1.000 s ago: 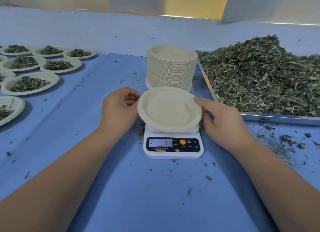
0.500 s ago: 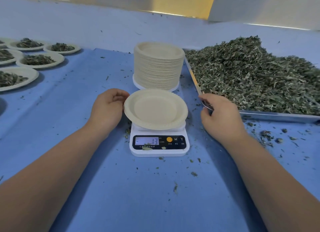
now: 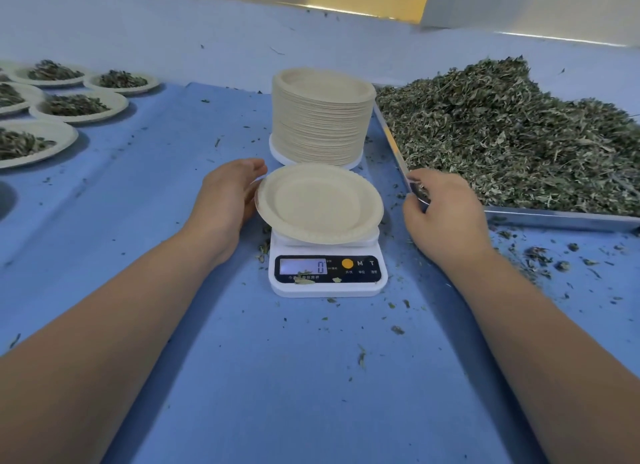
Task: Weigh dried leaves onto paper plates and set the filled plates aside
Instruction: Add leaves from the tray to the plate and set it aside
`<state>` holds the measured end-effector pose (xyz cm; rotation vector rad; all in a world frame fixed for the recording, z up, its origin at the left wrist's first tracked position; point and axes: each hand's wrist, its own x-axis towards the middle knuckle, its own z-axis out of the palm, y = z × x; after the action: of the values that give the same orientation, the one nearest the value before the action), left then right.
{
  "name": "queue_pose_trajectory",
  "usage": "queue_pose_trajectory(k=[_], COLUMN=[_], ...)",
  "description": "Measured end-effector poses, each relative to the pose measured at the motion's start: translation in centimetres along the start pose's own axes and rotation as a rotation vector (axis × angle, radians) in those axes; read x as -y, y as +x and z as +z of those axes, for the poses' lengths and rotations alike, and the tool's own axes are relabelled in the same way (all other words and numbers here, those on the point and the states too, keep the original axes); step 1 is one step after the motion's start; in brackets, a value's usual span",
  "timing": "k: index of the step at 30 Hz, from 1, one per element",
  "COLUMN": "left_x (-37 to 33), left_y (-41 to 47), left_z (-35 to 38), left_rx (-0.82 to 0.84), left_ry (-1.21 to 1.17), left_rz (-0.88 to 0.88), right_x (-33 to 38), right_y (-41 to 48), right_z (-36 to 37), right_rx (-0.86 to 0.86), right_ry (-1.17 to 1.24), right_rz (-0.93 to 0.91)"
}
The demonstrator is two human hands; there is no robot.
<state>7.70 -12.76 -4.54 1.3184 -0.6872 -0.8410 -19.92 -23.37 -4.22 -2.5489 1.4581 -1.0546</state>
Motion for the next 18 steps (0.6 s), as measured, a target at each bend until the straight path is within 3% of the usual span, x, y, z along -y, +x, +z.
queue_pose_trajectory(k=[6, 10, 13, 18], left_x=[0.1, 0.3, 0.5, 0.4], left_y=[0.0, 0.2, 0.3, 0.2], left_z=[-0.1, 0.0, 0.0, 0.2], left_rx=[-0.008, -0.03, -0.029, -0.056], left_ry=[0.116, 0.111, 0.105, 0.138], left_rz=[0.036, 0.032, 0.044, 0.062], right_x=[-0.8, -2.4, -2.1, -2.0], right_y=[2.1, 5.9, 7.3, 6.3], right_z=[-0.5, -1.2, -0.9, 0.1], right_rx=[0.029, 0.402, 0.574, 0.351], right_ry=[-0.243, -0.336, -0.335, -0.243], right_rz=[0.136, 0.439, 0.391, 0.303])
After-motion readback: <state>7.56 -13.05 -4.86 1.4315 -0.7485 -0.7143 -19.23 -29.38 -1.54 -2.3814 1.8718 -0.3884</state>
